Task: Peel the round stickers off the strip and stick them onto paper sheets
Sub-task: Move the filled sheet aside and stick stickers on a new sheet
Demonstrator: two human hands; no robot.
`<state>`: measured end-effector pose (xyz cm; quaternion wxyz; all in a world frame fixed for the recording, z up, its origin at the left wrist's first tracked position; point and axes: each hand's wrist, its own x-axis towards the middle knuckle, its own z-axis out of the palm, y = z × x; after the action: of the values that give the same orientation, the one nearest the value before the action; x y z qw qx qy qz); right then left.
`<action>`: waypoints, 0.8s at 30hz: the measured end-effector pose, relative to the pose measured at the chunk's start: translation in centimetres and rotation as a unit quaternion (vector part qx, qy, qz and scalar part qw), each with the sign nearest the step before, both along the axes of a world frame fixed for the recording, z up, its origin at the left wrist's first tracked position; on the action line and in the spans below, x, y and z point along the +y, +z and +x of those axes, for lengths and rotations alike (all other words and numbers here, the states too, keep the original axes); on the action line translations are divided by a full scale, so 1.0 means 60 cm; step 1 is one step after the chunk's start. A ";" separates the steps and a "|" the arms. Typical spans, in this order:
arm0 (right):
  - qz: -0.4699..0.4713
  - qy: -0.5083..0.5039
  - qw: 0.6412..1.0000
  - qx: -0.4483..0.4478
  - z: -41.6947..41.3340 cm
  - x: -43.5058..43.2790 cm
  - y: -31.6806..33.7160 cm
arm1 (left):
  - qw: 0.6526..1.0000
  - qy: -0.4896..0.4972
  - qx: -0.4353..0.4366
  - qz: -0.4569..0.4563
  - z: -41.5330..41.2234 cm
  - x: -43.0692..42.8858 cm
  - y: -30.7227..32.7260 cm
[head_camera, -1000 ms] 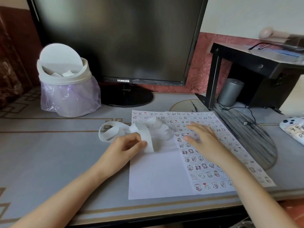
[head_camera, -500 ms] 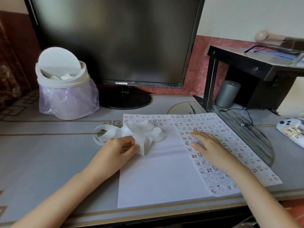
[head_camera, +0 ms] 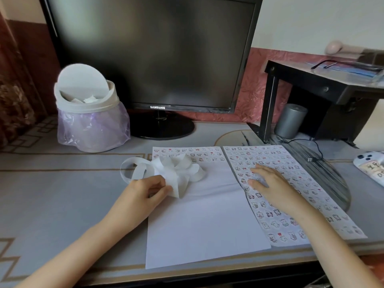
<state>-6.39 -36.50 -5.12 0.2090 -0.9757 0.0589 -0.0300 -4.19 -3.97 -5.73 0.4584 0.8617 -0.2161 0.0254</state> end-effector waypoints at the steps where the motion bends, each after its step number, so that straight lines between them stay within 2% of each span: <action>1: 0.008 -0.001 1.000 -0.016 0.002 0.003 0.002 | 1.000 0.002 0.010 -0.012 0.000 -0.001 0.003; 5: 0.058 0.039 0.994 -0.082 0.018 0.044 0.020 | 0.991 0.023 0.078 -0.102 0.014 -0.003 0.022; 8: 0.104 0.098 0.987 -0.069 0.035 0.097 0.038 | 0.976 0.015 0.120 -0.182 0.034 -0.003 0.052; 11: 0.077 0.162 0.983 -0.027 0.060 0.146 0.048 | 0.978 0.015 0.108 -0.177 0.052 -0.002 0.082; 15: 0.030 0.197 0.980 0.027 0.100 0.189 0.053 | 0.981 0.025 0.098 -0.164 0.079 0.011 0.096; 24: 0.188 0.141 0.969 -0.076 0.203 0.279 0.073 | 0.976 0.045 0.089 -0.194 0.128 0.044 0.100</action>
<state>5.81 -19.78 -0.76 0.3944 -0.9123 -0.0911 -0.0626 3.48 -1.32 0.28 0.6325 0.7642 -0.1261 0.0103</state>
